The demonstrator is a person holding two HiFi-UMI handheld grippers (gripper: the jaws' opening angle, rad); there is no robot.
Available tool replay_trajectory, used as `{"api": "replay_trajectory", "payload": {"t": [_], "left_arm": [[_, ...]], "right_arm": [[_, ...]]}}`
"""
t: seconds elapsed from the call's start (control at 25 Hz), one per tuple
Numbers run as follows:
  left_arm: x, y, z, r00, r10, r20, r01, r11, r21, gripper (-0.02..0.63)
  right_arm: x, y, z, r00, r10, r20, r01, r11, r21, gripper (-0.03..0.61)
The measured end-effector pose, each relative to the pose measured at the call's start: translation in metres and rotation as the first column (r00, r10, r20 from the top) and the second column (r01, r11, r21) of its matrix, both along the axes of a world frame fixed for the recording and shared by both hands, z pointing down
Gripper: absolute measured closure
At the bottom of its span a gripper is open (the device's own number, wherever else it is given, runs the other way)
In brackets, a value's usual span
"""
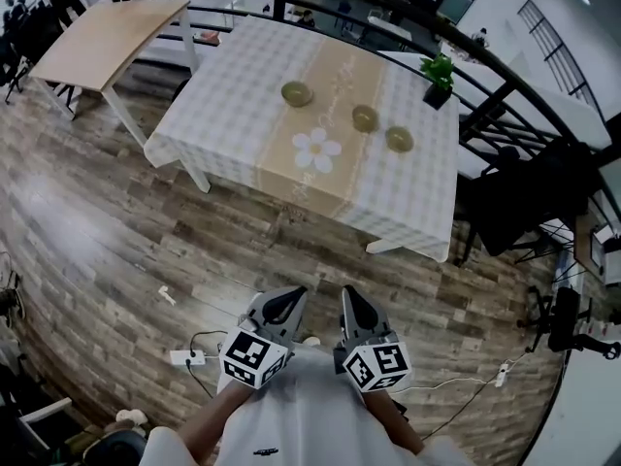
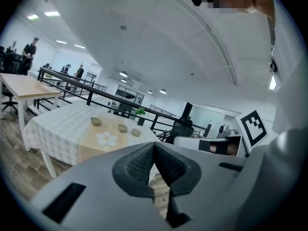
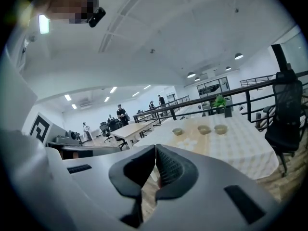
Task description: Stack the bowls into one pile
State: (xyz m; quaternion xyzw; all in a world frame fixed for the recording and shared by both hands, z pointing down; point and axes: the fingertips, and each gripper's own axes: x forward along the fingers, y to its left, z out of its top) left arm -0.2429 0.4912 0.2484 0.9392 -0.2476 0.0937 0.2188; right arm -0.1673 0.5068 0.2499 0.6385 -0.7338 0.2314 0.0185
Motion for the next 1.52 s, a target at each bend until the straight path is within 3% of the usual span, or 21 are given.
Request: {"api": "replay_trajectory", "payload": {"t": [0.4,0.8,0.92,1.12,1.36,1.52], "left_arm": [[-0.051,-0.103,0.002,0.997,0.072,-0.006,-0.072,0.997,0.006,0.597],[-0.012,-0.173,0.014,0.999,0.051,-0.005,-0.052,0.998,-0.044,0.597],[0.015,-0.203,0.021,0.999,0.033,0.016,-0.032,0.998,-0.049,0.597],[0.091,-0.252,0.021,0.999,0.015,0.043,-0.012,0.998,-0.056,0.597],[0.205,-0.298,0.008,0.997,0.048,0.057,-0.046,0.998,-0.042,0.597],[0.26,-0.32,0.009,0.998,0.023,0.05,-0.021,0.998,-0.056,0.597]], "right_arm": [[-0.056,-0.097,0.007,0.999,0.039,-0.018,-0.039,0.999,-0.005,0.543],[-0.005,-0.169,0.021,0.997,0.079,-0.013,-0.08,0.996,-0.026,0.543],[0.028,-0.2,0.021,0.995,0.077,-0.059,-0.077,0.997,-0.001,0.543],[0.112,-0.253,0.014,0.987,0.06,-0.149,-0.056,0.998,0.034,0.543],[0.214,-0.308,-0.005,0.983,0.01,-0.184,0.006,0.997,0.082,0.543],[0.272,-0.339,0.008,0.985,0.005,-0.175,0.006,0.998,0.058,0.543]]}}
